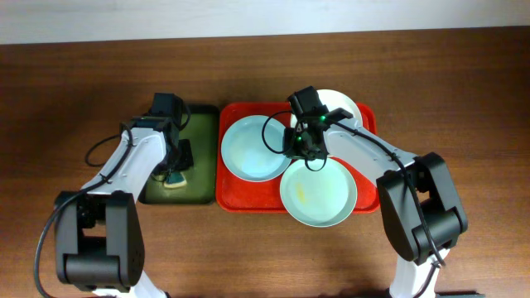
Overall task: Clean dirty plates on tray and stack at the side
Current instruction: 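Return the sponge to the black tray and retract the left arm, then lift the light blue plate with the right gripper and tilt it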
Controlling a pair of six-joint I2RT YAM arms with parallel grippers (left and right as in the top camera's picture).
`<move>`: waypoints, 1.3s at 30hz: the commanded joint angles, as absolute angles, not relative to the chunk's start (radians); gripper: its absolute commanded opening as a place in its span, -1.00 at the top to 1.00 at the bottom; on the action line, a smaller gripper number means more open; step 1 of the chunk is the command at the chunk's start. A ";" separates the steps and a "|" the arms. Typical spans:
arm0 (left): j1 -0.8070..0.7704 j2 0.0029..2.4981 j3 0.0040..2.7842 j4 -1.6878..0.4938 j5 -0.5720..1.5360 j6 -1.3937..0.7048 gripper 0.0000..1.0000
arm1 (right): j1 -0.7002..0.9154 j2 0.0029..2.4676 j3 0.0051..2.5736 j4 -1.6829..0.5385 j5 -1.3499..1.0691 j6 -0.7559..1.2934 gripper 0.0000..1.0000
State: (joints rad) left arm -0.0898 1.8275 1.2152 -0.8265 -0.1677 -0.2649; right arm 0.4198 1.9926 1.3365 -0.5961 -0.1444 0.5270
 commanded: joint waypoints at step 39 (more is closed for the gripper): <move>0.221 1.467 1.575 -0.982 -0.006 -0.291 -0.99 | 0.469 1.998 1.264 -0.526 -0.105 0.533 0.92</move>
